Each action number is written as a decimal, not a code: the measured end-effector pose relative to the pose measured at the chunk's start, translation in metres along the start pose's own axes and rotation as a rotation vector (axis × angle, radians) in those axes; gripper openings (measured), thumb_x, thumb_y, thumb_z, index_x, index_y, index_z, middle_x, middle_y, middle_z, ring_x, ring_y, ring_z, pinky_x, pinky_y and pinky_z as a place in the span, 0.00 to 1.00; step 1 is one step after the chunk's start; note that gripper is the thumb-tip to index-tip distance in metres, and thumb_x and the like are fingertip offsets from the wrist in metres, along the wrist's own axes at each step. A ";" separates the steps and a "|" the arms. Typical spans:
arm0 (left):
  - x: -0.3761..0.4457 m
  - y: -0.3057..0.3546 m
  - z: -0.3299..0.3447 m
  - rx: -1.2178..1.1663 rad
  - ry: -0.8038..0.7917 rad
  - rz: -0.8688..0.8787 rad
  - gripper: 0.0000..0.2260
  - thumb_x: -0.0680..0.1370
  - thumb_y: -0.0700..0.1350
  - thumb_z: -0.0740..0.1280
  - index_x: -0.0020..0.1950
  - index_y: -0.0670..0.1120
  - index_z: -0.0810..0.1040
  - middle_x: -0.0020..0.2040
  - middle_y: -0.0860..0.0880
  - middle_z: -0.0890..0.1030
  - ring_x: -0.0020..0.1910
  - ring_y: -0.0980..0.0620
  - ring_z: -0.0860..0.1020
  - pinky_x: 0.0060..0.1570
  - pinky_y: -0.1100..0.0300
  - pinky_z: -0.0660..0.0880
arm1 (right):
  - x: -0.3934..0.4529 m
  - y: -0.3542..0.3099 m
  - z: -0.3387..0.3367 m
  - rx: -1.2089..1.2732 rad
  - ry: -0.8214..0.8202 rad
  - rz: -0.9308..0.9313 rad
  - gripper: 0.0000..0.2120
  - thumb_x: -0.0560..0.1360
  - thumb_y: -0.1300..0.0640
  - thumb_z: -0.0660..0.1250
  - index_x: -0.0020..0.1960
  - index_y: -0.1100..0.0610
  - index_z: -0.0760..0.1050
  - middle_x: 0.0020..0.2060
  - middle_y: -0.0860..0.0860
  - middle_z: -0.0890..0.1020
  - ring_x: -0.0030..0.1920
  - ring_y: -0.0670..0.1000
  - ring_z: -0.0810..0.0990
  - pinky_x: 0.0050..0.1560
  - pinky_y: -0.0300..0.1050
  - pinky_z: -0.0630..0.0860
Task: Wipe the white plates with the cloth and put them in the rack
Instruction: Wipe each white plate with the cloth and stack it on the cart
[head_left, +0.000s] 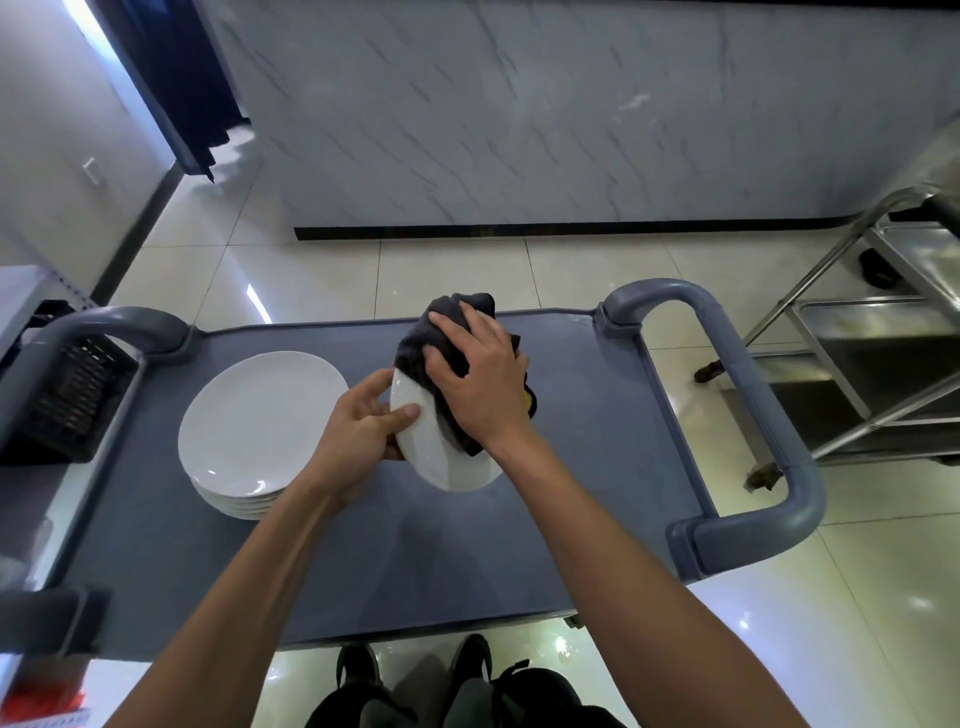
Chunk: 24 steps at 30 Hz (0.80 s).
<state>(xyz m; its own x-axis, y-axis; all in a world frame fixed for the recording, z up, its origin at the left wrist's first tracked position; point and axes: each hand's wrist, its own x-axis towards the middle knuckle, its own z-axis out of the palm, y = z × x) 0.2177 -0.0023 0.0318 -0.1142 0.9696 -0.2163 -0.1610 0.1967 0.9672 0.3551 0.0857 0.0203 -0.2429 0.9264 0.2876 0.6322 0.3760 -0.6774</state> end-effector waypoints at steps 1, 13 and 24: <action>0.000 -0.001 0.000 -0.008 0.009 0.002 0.15 0.80 0.33 0.64 0.65 0.44 0.77 0.54 0.38 0.85 0.52 0.35 0.83 0.44 0.43 0.83 | 0.003 0.002 -0.001 0.012 0.006 0.022 0.24 0.78 0.38 0.57 0.71 0.42 0.73 0.75 0.47 0.69 0.76 0.51 0.63 0.69 0.68 0.63; 0.000 -0.007 0.005 -0.222 0.098 -0.003 0.16 0.80 0.34 0.64 0.66 0.44 0.79 0.49 0.42 0.84 0.40 0.46 0.81 0.33 0.56 0.79 | 0.015 0.037 -0.018 0.097 -0.043 0.223 0.29 0.76 0.33 0.56 0.73 0.44 0.71 0.73 0.46 0.72 0.70 0.53 0.70 0.70 0.57 0.70; 0.010 -0.006 0.005 -0.481 0.195 -0.014 0.19 0.81 0.34 0.61 0.71 0.41 0.73 0.49 0.46 0.85 0.43 0.50 0.83 0.37 0.56 0.81 | -0.025 0.042 -0.012 0.211 0.080 0.315 0.30 0.76 0.37 0.63 0.75 0.48 0.71 0.73 0.49 0.70 0.72 0.53 0.67 0.73 0.55 0.68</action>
<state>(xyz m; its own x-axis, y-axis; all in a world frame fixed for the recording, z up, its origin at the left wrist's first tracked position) 0.2223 0.0067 0.0247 -0.2817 0.9134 -0.2937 -0.5910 0.0759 0.8031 0.3962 0.0777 -0.0071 0.0023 0.9960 0.0891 0.4997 0.0760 -0.8628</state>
